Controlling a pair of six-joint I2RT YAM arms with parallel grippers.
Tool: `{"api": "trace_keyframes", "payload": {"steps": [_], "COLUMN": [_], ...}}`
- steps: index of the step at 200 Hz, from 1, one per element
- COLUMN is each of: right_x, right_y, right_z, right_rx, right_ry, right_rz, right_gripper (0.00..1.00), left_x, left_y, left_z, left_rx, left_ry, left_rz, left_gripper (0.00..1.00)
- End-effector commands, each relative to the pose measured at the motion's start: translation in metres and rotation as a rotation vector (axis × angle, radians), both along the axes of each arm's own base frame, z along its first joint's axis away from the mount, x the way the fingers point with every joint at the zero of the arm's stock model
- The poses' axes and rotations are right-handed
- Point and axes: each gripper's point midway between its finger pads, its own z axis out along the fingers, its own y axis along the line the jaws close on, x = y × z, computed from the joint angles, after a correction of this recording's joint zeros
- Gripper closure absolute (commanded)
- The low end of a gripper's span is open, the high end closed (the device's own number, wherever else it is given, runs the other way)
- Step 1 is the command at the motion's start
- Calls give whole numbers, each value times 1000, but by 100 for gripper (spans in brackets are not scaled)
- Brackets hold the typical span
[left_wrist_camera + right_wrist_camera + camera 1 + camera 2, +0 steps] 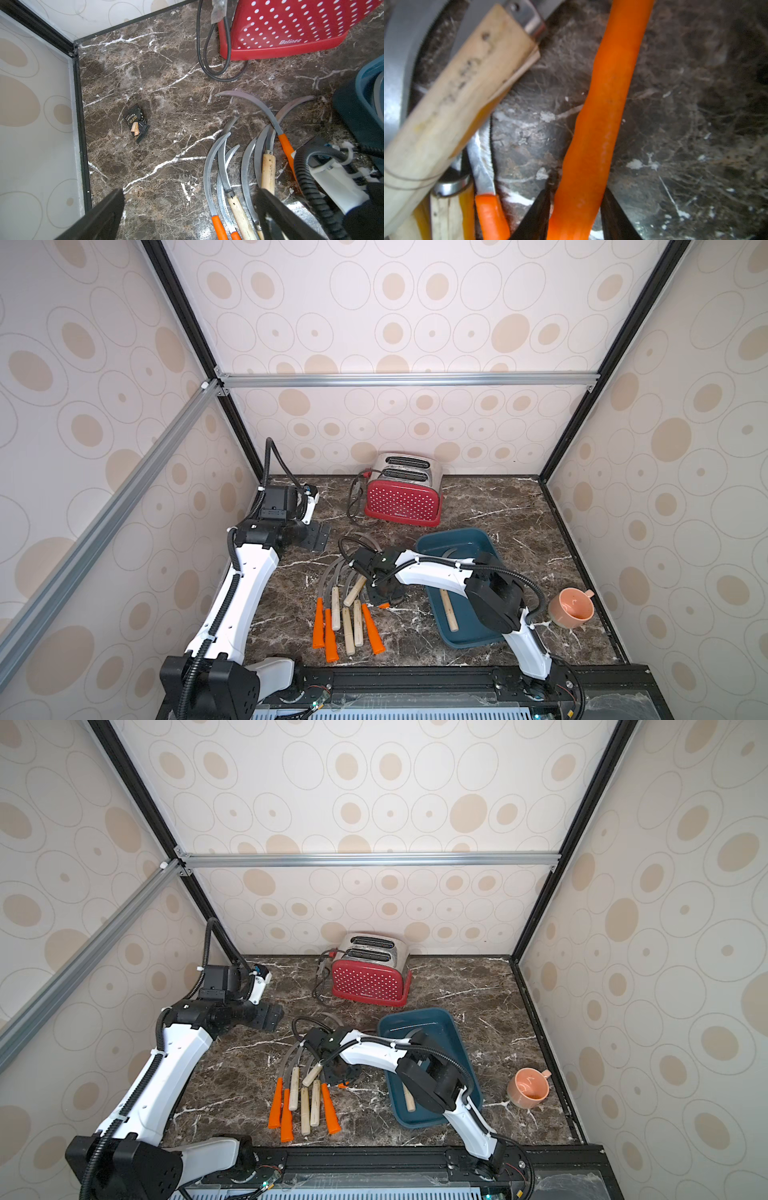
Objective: Put small sickles into storage boxes
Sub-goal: Pick up the sickle at the center of the board.
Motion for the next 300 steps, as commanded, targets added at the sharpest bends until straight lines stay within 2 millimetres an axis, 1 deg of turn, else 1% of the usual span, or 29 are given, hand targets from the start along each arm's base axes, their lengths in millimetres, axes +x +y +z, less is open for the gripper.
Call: {"api": "trace_keyframes", "payload": {"steps": [1, 56, 76, 108, 126, 150, 186, 257, 300], "right_x": [-11, -9, -10, -15, -16, -15, -10, -12, -10], "right_y": [-16, -19, -21, -17, -15, -17, -21, -17, -22], "right_z": [0, 0, -1, 3, 9, 11, 5, -1, -6], "right_rx": [-64, -100, -110, -73, -52, -44, -47, -36, -68], "right_ry": [13, 17, 25, 68, 99, 130, 142, 159, 151], "right_rz": [9, 33, 36, 55, 71, 79, 51, 45, 42], "right_gripper": [59, 63, 61, 56, 55, 55, 56, 56, 57], "left_x": [-3, -3, -2, -1, -1, -1, -2, -5, -5], "left_y": [-3, -4, -4, -5, -5, -6, -8, -10, -11], "left_z": [7, 10, 11, 13, 15, 18, 18, 14, 12], "left_rx": [8, 6, 4, 10, 13, 7, -5, -11, -21], "left_ry": [-12, -13, -14, -9, -4, -9, -10, -6, -3], "left_rz": [-32, -37, -41, -50, -54, -60, -61, -74, -76], "left_gripper": [1, 1, 1, 1, 1, 1, 1, 1, 1]}}
